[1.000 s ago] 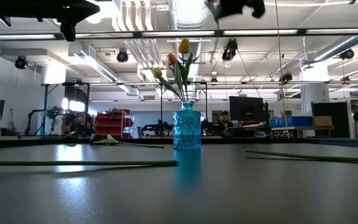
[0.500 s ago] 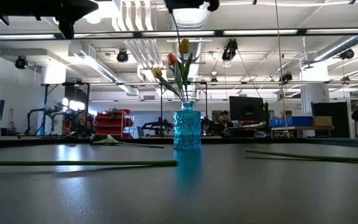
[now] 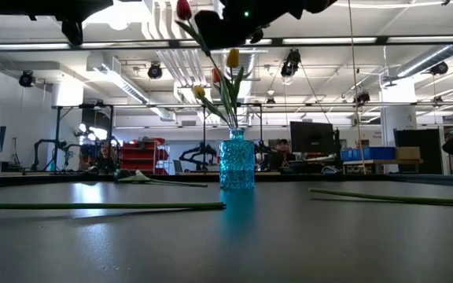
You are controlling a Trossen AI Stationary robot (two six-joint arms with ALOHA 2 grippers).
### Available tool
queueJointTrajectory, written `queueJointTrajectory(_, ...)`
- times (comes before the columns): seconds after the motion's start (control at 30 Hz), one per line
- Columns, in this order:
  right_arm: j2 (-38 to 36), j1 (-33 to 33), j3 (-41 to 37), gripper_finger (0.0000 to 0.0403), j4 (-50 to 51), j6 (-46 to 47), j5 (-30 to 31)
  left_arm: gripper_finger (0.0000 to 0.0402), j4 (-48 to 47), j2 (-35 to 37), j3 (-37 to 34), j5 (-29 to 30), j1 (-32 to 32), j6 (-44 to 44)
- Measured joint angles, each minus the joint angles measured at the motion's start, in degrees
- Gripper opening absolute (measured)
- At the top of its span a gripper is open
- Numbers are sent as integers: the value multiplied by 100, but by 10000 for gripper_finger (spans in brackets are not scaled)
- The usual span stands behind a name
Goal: Sort flowers into vase by color
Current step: Put the top red tulip flower into the blue vase
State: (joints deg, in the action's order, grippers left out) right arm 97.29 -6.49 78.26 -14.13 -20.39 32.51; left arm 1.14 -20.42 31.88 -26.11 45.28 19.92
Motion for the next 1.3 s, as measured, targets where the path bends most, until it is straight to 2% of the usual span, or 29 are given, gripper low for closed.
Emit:
queueJointTrajectory(0.3,88,-16,-85,12,9,91,0,0,-871,146,268,23,0,-366)
queueJointTrajectory(0.7,88,138,-334,12,215,417,236,0,-1393,143,551,118,0,-809)
queueJointTrajectory(1.03,88,402,-354,12,300,565,1254,0,-1417,137,493,116,0,-848)
queueJointTrajectory(1.3,88,476,-398,12,608,1079,1711,0,-1415,136,489,116,0,-808)
